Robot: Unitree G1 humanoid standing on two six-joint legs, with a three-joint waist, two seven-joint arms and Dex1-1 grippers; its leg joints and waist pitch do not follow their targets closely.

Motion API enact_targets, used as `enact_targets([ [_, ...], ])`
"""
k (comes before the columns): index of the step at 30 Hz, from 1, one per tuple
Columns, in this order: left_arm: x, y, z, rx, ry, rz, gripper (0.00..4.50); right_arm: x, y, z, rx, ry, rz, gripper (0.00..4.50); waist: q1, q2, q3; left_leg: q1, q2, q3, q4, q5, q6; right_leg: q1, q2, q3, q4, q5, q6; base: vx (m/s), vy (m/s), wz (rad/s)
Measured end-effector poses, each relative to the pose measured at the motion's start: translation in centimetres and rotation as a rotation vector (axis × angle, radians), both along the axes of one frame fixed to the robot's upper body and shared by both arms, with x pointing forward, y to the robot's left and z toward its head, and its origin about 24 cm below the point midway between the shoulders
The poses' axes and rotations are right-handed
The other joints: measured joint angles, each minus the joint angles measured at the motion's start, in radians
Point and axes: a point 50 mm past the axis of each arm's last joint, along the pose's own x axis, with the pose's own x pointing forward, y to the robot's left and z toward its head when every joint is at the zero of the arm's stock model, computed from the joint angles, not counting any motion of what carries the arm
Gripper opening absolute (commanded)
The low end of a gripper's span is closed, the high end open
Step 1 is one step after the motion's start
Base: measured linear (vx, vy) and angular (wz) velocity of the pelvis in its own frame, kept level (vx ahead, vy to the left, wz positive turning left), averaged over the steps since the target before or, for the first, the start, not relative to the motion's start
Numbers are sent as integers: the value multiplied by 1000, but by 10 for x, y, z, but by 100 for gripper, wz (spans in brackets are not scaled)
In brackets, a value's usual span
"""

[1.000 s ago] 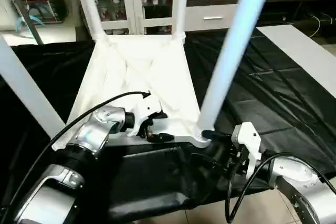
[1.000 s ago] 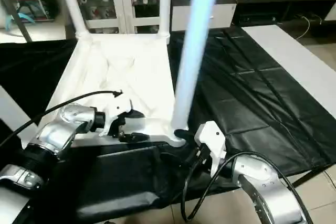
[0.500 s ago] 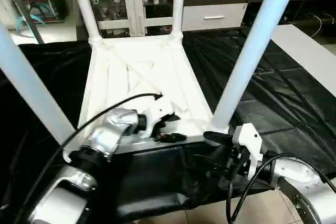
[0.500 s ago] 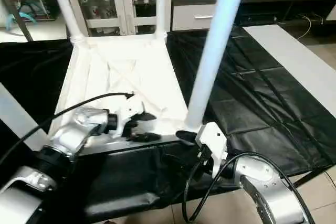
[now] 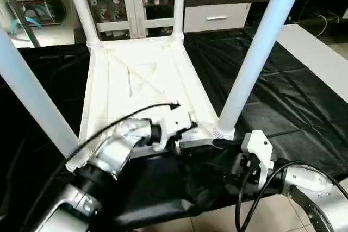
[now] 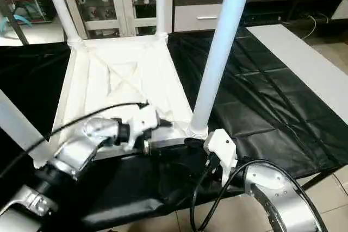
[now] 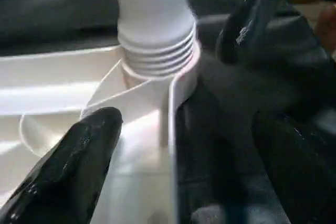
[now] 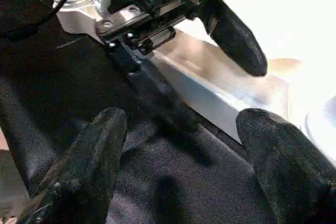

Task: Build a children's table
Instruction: Rotate table base

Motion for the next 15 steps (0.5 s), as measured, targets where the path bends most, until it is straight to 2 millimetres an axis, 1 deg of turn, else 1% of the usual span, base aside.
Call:
enact_targets([
  [3, 5, 2, -1, 25, -27, 45, 441, -1, 0, -1, -1, 3, -1, 364, 0, 0, 0, 0, 0, 0, 0, 0, 0, 0, 0, 0, 0, 0, 0, 0, 0, 0],
  [6, 5, 2, 0, 25, -45, 50, 441, -2, 0, -1, -1, 5, 0, 364, 0, 0, 0, -1, 0, 0, 0, 0, 0, 0, 0, 0, -1, 0, 0, 0, 0, 0],
  [12, 11, 1, 8, 9, -87, 71, 441, -2, -1, -1, -4, 5, 0, 364, 0, 0, 0, 0, 0, 0, 0, 0, 0, 0, 0, 0, 0, 0, 0, 0, 0, 0],
  [15, 13, 5, 4, 11, -70, 91, 441, -3, -1, -1, -5, 8, -1, 364, 0, 0, 0, 0, 0, 0, 0, 0, 0, 0, 0, 0, 0, 0, 0, 0, 0, 0],
])
